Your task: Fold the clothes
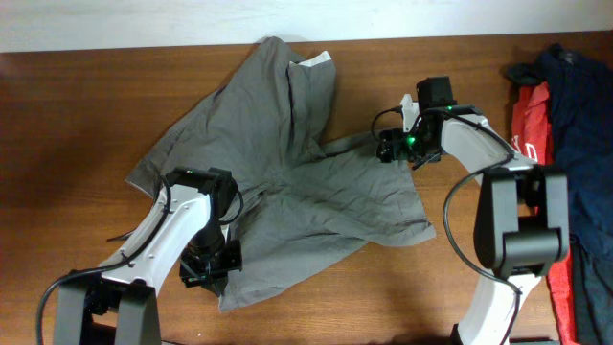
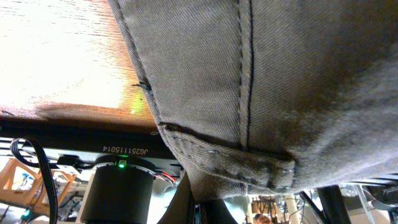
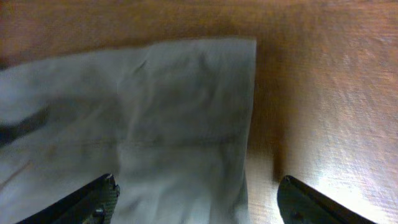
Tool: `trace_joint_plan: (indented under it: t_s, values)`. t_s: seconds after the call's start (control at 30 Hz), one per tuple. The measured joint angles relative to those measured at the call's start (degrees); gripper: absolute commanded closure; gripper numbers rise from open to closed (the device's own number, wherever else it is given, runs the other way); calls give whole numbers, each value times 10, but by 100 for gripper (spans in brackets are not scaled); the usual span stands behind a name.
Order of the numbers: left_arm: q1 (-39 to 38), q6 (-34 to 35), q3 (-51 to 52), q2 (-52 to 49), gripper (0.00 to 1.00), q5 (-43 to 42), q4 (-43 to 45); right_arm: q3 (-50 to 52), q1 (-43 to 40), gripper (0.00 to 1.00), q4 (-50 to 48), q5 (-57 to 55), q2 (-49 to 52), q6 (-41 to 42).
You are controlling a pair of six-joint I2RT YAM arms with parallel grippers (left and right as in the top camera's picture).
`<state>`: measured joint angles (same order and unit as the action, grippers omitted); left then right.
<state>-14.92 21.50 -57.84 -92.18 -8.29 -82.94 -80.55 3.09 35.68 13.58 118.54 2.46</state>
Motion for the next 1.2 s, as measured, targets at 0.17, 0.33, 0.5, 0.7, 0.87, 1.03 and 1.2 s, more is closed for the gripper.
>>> trace_joint_plan:
  t_s: [0.17, 0.33, 0.5, 0.7, 0.87, 1.03, 1.2]
  values:
    - [0, 5, 0, 0, 100, 2, 0, -1, 0, 84, -32, 13, 13, -2]
    - [0, 9, 0, 0, 100, 2, 3, -2, -8, 96, -32, 20, 15, 1]
    - [0, 16, 0, 0, 100, 8, 2, -17, -39, 96, -28, 28, 10, 1]
    - [0, 21, 0, 0, 100, 7, 4, -39, -106, 96, 23, 41, -28, 1]
    - [0, 21, 0, 0, 100, 1, 11, -44, -156, 87, 93, 57, -48, 0]
    - [0, 23, 0, 0, 79, 13, 7, -49, -191, 58, 102, 43, -48, -10]
    - [0, 30, 0, 0, 62, 22, 15, -49, -204, 50, 106, 32, -54, -21]
